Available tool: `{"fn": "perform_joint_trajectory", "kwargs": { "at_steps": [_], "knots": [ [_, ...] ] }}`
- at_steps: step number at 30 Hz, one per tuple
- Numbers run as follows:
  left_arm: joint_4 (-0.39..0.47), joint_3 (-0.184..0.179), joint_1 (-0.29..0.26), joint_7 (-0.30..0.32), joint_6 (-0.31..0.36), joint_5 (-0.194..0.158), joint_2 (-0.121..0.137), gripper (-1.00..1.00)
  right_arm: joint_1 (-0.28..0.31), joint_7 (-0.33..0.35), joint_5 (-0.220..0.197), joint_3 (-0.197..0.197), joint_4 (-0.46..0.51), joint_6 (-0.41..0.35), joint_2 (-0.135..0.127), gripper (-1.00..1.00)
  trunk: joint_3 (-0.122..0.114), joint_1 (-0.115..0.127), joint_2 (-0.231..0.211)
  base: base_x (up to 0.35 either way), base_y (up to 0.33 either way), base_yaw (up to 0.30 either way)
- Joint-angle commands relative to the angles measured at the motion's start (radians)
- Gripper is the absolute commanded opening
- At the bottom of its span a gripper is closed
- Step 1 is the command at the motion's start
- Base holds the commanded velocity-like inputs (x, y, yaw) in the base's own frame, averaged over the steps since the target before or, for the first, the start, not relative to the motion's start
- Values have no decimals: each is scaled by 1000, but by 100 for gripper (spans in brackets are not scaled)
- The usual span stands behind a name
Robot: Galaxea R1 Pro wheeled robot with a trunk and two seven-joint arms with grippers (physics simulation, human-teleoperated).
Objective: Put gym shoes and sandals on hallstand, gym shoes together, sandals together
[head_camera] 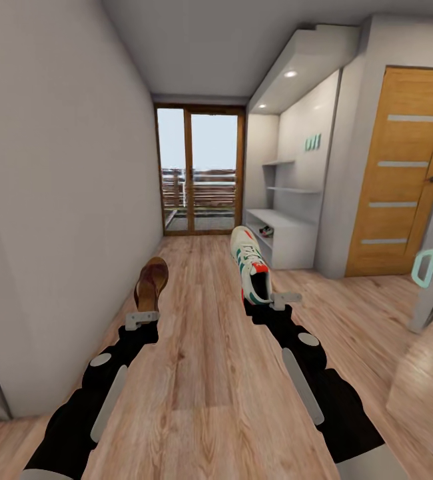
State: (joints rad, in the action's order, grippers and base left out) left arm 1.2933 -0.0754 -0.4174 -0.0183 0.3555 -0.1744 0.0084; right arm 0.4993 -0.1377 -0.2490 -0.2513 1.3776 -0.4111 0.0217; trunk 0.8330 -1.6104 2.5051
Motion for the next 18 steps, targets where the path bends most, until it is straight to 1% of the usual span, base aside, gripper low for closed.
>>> {"fn": "perform_joint_trajectory", "kwargs": {
  "at_steps": [1,18],
  "knots": [
    [1,-1,0,-3,5,-8,1,-100,1,-10,-10,-2,1,-3,0,-100,1,0,1,346,0,0],
    [1,-1,0,-3,5,-8,1,-100,1,-10,-10,-2,1,-3,0,-100,1,0,1,346,0,0]
  ]
}}
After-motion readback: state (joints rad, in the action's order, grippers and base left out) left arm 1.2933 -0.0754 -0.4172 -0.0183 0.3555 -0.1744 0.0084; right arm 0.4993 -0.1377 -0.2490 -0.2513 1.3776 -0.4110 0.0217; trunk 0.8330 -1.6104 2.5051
